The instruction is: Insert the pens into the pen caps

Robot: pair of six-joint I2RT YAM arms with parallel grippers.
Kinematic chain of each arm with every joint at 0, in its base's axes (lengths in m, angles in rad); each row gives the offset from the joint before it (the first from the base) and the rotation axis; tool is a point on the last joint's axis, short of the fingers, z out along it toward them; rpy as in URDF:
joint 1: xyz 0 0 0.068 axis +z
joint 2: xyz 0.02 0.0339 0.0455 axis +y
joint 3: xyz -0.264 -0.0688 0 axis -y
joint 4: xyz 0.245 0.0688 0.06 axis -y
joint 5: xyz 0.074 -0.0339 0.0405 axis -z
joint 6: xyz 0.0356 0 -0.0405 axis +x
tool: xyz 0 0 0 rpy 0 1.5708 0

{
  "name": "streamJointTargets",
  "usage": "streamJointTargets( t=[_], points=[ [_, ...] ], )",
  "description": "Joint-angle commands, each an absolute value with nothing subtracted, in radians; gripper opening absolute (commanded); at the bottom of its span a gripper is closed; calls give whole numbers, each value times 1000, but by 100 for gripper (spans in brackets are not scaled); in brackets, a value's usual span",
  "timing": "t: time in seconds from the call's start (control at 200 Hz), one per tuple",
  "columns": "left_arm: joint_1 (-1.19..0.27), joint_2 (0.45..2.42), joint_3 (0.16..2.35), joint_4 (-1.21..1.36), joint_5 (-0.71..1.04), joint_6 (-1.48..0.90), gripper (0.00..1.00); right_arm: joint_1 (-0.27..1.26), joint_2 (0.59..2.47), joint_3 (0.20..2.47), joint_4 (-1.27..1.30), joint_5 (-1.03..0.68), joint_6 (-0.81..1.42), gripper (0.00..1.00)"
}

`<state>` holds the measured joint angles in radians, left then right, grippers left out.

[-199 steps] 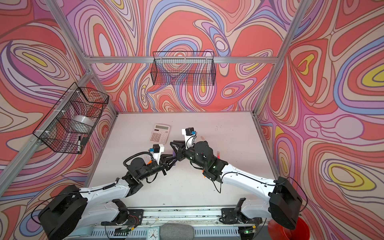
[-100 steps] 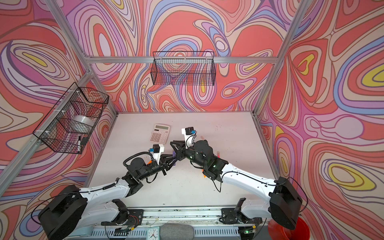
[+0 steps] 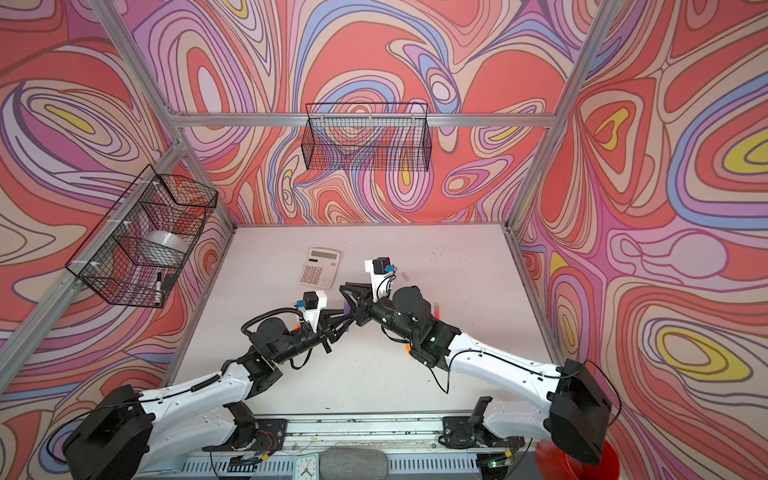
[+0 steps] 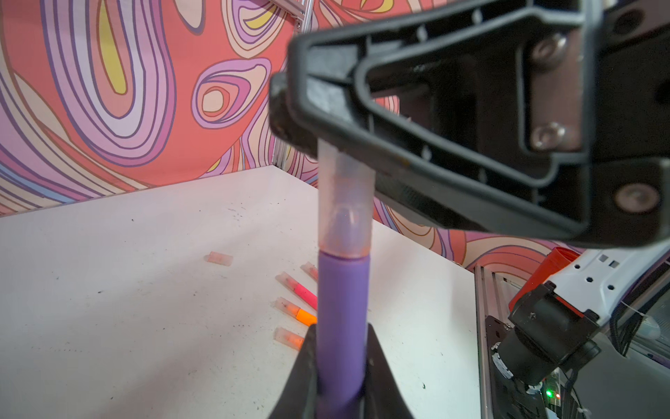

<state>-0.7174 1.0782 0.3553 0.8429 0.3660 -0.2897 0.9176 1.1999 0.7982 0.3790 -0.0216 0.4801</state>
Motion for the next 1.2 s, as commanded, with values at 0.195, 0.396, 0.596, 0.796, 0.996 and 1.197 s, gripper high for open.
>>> streamJointTargets(
  t=[0.195,0.396,0.596,0.796,0.996,1.197],
  points=[
    [-683,1045,653,838,185,-275,0,968,1116,702,212,-116,469,0],
    [-645,1005,729,755,155,-245,0,980,1118,663,200,-120,461,0],
    [-572,995,764,759,123,-279,0,1017,1154,632,231,-121,476,0],
    [-508,1041,824,789,142,-319,0,1070,1161,572,287,-93,512,0],
    [-501,1090,859,900,171,-362,0,1123,1198,591,282,-88,525,0],
    [-500,1093,901,883,192,-358,0,1140,1229,649,171,-26,526,0]
  ],
)
